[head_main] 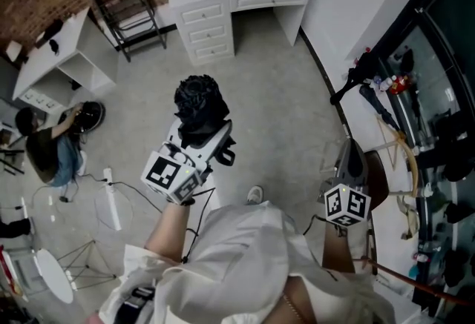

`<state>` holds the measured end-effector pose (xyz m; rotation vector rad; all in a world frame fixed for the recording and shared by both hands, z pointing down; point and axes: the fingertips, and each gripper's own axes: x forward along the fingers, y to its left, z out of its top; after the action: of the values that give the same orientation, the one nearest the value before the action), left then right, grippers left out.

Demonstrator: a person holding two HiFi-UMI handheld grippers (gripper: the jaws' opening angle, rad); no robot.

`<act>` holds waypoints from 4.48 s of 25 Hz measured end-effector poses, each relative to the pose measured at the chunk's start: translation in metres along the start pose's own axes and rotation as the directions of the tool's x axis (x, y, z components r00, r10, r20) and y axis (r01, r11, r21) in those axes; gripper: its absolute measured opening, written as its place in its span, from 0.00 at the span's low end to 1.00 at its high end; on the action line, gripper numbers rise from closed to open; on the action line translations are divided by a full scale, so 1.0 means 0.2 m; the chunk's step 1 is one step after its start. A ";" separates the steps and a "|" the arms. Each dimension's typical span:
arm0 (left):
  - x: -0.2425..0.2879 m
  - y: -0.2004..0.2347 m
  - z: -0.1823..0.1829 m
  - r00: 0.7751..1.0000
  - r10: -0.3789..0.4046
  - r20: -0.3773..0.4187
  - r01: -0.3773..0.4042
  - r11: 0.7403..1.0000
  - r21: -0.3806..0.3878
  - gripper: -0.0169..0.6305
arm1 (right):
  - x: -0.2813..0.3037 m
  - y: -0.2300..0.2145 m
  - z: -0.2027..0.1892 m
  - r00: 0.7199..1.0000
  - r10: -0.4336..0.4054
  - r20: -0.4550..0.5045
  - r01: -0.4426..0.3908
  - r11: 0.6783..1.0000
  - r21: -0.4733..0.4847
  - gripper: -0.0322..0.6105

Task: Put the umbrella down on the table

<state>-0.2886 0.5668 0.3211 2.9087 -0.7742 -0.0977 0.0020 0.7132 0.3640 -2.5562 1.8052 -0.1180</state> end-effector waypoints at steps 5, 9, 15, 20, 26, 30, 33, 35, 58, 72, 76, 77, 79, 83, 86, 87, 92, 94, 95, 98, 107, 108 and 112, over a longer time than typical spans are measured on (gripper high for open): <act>0.15 -0.02 0.01 1.000 0.010 0.001 -0.010 1.000 0.003 0.44 | 0.15 -0.09 -0.01 1.000 0.031 -0.004 -0.031 0.999 0.010 0.08; 0.23 -0.01 0.02 1.000 0.017 -0.010 -0.017 1.000 0.003 0.44 | 0.23 -0.12 -0.02 0.999 0.047 -0.009 -0.047 0.999 0.025 0.08; 0.33 0.08 0.04 1.000 0.018 -0.013 -0.018 1.000 0.010 0.44 | 0.36 -0.14 -0.04 0.999 0.040 -0.024 -0.040 0.999 0.036 0.08; 0.48 0.18 0.01 1.000 0.006 -0.005 -0.006 1.000 -0.001 0.44 | 0.48 -0.18 -0.04 1.000 0.021 -0.023 -0.021 1.000 0.014 0.08; 0.74 0.41 0.00 1.000 -0.031 0.002 0.031 1.000 -0.003 0.44 | 0.76 -0.18 -0.02 1.000 -0.024 -0.016 0.024 1.000 0.002 0.08; 0.95 0.61 0.04 0.999 -0.053 0.011 0.053 0.999 -0.008 0.44 | 1.04 -0.13 0.01 0.999 -0.034 -0.016 0.034 0.999 0.002 0.08; 1.07 0.75 0.06 0.998 -0.064 0.014 0.064 0.998 -0.011 0.44 | 1.23 -0.07 0.06 0.999 -0.033 -0.001 0.033 0.999 -0.013 0.08; 1.14 0.85 0.06 0.998 -0.060 0.012 0.060 0.998 -0.015 0.44 | 1.34 -0.04 0.08 0.999 -0.034 0.002 0.034 0.999 -0.015 0.08; 1.69 1.55 0.04 0.994 -0.111 0.014 0.112 0.990 -0.081 0.44 | 2.20 0.19 0.13 0.997 -0.067 -0.024 0.065 0.996 -0.064 0.08; 2.41 1.81 0.05 0.997 -0.081 -0.019 0.080 0.996 -0.042 0.44 | 3.01 0.00 0.10 0.999 0.018 -0.031 -0.019 1.000 -0.020 0.08; 2.73 1.84 0.08 0.997 -0.074 -0.021 0.073 0.997 -0.028 0.44 | 3.28 -0.12 0.12 0.998 0.057 -0.027 -0.058 0.998 -0.017 0.08; 2.80 1.85 0.08 0.997 -0.073 -0.019 0.073 0.997 -0.027 0.44 | 3.35 -0.16 0.11 0.997 0.063 -0.031 -0.064 0.998 -0.015 0.08; 2.96 1.87 0.09 0.997 -0.074 -0.022 0.073 0.997 -0.031 0.44 | 3.48 -0.23 0.11 0.997 0.072 -0.037 -0.072 0.997 -0.006 0.08; 3.23 1.91 0.08 0.998 -0.064 -0.029 0.063 0.998 -0.026 0.44 | 3.73 -0.34 0.12 0.995 0.093 -0.039 -0.092 0.996 0.003 0.08; 3.26 1.92 0.07 0.998 -0.058 -0.025 0.057 0.998 -0.029 0.44 | 3.76 -0.35 0.11 0.994 0.104 -0.038 -0.104 0.995 0.004 0.08; 3.27 1.91 0.06 0.998 -0.056 -0.025 0.055 0.998 -0.029 0.44 | 3.77 -0.36 0.11 0.994 0.106 -0.038 -0.106 0.994 0.004 0.08; 3.45 1.97 0.03 0.998 -0.035 -0.046 0.033 0.998 -0.046 0.44 | 3.96 -0.43 0.09 0.991 0.122 -0.059 -0.122 0.992 0.012 0.08; 3.54 2.03 0.01 0.998 -0.022 -0.058 0.019 0.998 -0.055 0.44 | 4.07 -0.44 0.07 0.988 0.137 -0.074 -0.136 0.991 0.015 0.08; 3.57 2.06 0.00 0.998 -0.018 -0.061 0.014 0.998 -0.059 0.44 | 4.13 -0.44 0.06 0.987 0.143 -0.080 -0.142 0.990 0.015 0.08; 3.66 2.14 -0.01 0.998 -0.013 -0.066 0.009 0.998 -0.067 0.44 | 4.26 -0.43 0.04 0.984 0.152 -0.092 -0.151 0.988 0.019 0.08; 4.09 2.60 -0.04 0.998 -0.024 -0.066 0.019 0.997 -0.076 0.44 | 4.87 -0.32 0.02 0.981 0.171 -0.092 -0.173 0.985 -0.006 0.08; 4.15 2.67 -0.05 0.997 -0.025 -0.069 0.020 0.997 -0.078 0.44 | 4.96 -0.29 0.02 0.979 0.179 -0.092 -0.181 0.983 -0.009 0.08; 4.39 2.94 -0.07 0.996 -0.036 -0.086 0.027 0.993 -0.111 0.44 | 5.32 -0.13 0.04 0.970 0.221 -0.105 -0.222 0.975 -0.002 0.08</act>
<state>0.1856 -0.3745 0.3932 2.8011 -0.6864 -0.0146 0.3807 -0.2810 0.4170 -2.3767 2.1208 -0.2406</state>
